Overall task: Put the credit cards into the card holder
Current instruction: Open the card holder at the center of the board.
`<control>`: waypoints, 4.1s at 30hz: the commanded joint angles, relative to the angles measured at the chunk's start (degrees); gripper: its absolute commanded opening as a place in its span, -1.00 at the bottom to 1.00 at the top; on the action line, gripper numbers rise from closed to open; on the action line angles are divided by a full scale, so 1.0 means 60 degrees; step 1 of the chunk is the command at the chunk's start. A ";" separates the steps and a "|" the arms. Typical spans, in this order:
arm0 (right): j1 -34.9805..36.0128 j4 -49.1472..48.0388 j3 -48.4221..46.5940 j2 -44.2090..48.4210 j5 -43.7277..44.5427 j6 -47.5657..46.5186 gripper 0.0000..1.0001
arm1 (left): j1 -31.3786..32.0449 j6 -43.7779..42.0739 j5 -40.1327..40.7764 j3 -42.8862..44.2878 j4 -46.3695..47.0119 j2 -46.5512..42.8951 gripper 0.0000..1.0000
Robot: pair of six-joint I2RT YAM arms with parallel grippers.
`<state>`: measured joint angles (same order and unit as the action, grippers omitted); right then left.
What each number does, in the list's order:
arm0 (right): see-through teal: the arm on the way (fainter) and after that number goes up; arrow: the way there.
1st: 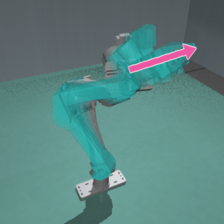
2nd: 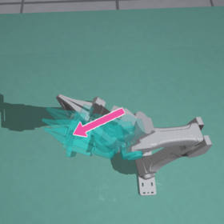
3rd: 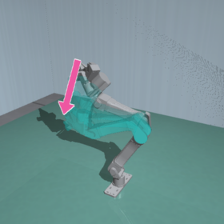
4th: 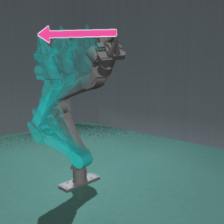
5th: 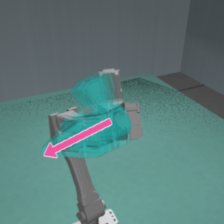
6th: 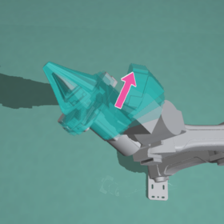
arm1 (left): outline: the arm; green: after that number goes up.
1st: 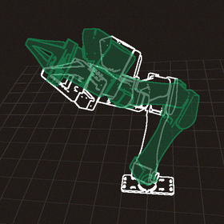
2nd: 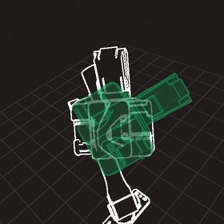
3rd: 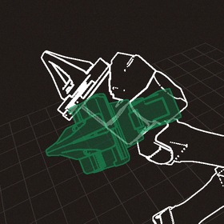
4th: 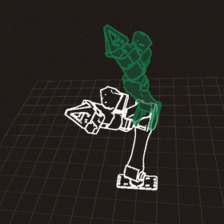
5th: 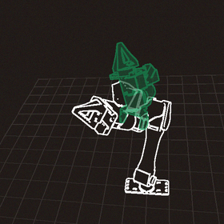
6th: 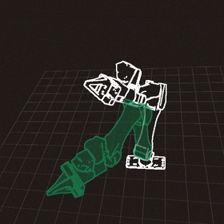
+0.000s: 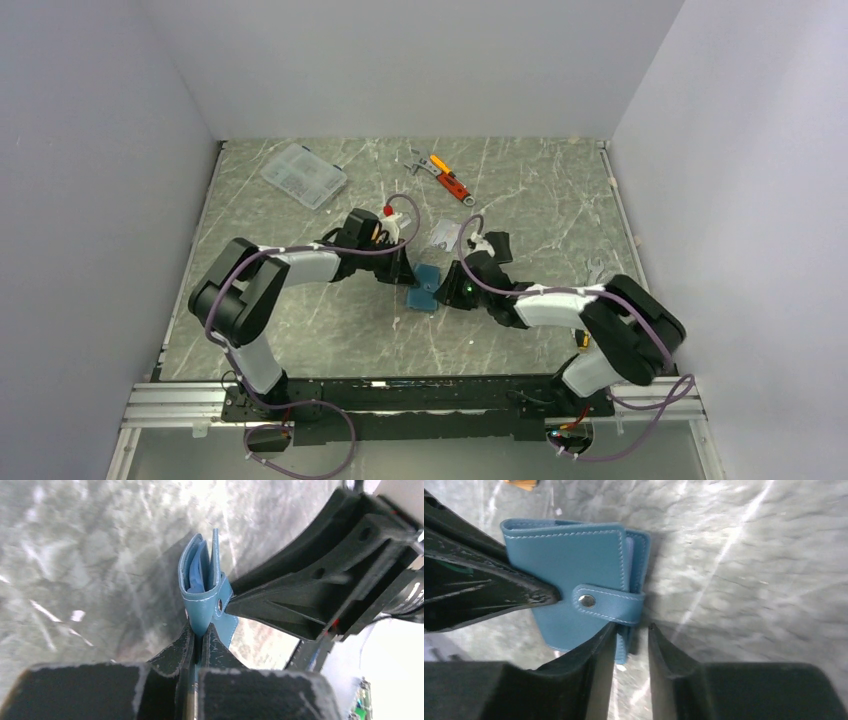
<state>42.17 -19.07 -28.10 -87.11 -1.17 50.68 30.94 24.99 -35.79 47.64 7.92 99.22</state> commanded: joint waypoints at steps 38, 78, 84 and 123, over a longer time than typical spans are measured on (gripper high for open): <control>0.5268 0.4835 -0.4546 0.1415 0.9104 -0.6522 -0.11 | -0.0785 0.1464 -0.3671 0.0971 -0.2686 -0.3259 -1.00; 0.4227 0.4300 -0.3404 0.2629 1.0547 -0.4274 -1.00 | -0.1172 0.1702 -0.3551 0.0509 -0.2350 -0.3265 -1.00; 0.4122 0.5131 -0.3310 0.3256 0.8955 -0.3464 0.00 | -0.1187 0.1581 -0.3059 0.0252 -0.2189 -0.3024 -1.00; 0.2389 0.4761 -0.2115 0.1084 0.2449 -0.1560 0.42 | 0.0074 0.1441 -0.0309 -0.1042 -0.1202 -0.1172 -0.75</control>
<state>56.05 12.97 -41.17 -78.65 15.92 40.73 30.52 35.22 -40.97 40.71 1.76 91.88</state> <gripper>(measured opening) 0.712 0.050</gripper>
